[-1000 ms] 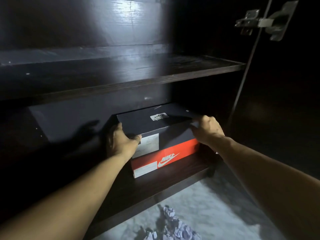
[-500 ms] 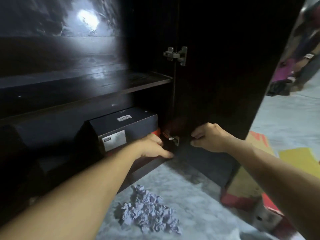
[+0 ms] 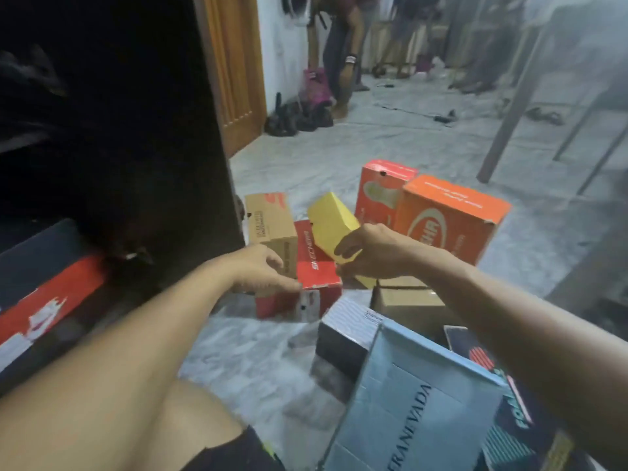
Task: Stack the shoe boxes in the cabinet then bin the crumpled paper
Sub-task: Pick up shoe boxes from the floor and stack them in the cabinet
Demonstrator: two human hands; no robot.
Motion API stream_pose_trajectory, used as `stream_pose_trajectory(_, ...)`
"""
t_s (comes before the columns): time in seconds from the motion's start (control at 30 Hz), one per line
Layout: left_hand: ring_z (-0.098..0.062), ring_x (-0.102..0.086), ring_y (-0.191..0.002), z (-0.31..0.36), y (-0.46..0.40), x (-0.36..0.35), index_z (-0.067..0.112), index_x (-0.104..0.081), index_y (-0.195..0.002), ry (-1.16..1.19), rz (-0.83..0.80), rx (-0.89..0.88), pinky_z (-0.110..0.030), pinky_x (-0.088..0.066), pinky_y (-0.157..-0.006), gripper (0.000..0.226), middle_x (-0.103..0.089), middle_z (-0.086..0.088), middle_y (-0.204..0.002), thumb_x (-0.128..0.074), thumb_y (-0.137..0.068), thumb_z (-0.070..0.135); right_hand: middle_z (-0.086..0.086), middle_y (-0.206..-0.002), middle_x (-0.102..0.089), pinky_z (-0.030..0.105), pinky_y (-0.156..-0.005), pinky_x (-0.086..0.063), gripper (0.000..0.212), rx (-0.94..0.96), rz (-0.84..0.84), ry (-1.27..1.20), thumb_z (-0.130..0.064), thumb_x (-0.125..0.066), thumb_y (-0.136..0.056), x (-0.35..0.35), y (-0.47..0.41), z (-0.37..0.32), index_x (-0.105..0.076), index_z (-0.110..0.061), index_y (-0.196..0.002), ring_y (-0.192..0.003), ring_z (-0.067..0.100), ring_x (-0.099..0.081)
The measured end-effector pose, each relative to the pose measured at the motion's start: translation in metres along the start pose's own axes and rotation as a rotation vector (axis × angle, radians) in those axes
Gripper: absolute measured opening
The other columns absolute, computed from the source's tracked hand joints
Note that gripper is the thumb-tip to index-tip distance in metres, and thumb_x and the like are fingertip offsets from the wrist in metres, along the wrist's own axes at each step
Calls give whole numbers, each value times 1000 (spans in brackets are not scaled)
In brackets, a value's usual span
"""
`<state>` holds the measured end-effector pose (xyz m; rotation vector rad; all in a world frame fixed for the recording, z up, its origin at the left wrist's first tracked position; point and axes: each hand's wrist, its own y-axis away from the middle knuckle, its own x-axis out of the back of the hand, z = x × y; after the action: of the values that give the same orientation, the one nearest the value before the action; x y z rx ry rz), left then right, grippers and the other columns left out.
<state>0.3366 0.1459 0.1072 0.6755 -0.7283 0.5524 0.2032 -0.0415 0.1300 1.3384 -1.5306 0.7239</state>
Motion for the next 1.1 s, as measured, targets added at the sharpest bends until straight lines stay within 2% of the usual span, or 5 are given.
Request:
stream_pose_trajectory(0.5, -16, -52, -126, 145, -11, -187, 16, -56, -133, -5, -96, -409, -27, -40, -101, 69, -57, 2, -136, -78, -74, 44, 5, -100, -74, 32, -79, -52, 34, -608, 123, -183, -36, -77, -81, -41, 190, 211, -75, -12, -104, -96, 22, -68)
stream_pose_trajectory(0.7, -23, -56, -120, 173, -12, -236, 15, -61, -123, -161, -134, -503, -35, -45, -98, 60, -63, -4, -128, -75, -74, 45, 5, -128, -64, 24, -84, -42, 63, -884, 103, -273, -46, -78, -75, -122, 232, 241, -63, -10, -126, -116, 23, -59)
stream_pose_trajectory(0.8, -19, -51, -127, 178, -15, -255, 21, -56, -133, -219, -157, -514, -34, -42, -103, 71, -57, 1, -137, -73, -72, 52, 8, -132, -56, 39, -95, -47, 72, -976, 80, -229, -57, -75, -66, -174, 238, 230, -56, -16, -122, -125, 30, -49)
stream_pose_trajectory(0.93, -21, -56, -121, 187, -23, -273, 19, -60, -128, -249, -192, -538, -36, -44, -100, 64, -60, -1, -133, -69, -76, 55, 2, -159, -5, 74, -102, -27, 115, -1122, -8, -291, -68, -76, -54, -217, 234, 207, -24, -28, -147, -148, 37, 2)
stream_pose_trajectory(1.1, -23, -57, -119, 214, -48, -281, 17, -63, -124, -263, -217, -542, -34, -46, -95, 53, -63, -3, -127, -65, -82, 49, -1, -161, 8, 73, -102, -30, 120, -1138, 68, -301, -55, -76, -55, -234, 244, 206, -10, -31, -152, -148, 36, 11)
